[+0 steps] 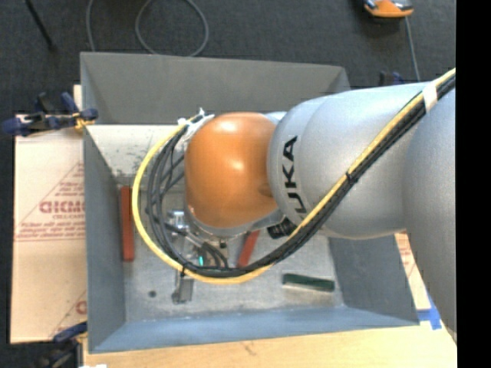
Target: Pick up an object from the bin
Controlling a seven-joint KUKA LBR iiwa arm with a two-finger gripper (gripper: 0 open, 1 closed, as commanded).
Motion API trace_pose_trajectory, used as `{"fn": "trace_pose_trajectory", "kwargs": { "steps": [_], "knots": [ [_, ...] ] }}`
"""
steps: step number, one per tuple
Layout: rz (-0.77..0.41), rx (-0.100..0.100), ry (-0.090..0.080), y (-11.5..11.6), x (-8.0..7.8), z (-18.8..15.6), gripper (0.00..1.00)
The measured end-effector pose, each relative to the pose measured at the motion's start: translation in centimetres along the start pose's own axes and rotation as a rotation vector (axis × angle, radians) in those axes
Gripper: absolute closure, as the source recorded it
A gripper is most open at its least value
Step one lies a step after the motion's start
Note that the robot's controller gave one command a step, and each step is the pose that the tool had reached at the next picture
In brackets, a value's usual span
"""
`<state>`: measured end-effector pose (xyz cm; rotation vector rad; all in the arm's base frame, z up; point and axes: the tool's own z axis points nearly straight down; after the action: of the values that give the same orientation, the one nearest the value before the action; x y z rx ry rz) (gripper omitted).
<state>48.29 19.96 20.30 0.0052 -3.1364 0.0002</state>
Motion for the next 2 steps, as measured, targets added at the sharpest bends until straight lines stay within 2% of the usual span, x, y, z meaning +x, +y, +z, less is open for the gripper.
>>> {"fn": "trace_pose_trajectory", "kwargs": {
  "steps": [1, 2],
  "knots": [
    [0.153, 0.001, -0.004, -4.8, 0.3, 3.1, 0.0],
    [-0.238, -0.001, -0.01, -2.3, -2.3, 2.8, 0.0]
  ]
}}
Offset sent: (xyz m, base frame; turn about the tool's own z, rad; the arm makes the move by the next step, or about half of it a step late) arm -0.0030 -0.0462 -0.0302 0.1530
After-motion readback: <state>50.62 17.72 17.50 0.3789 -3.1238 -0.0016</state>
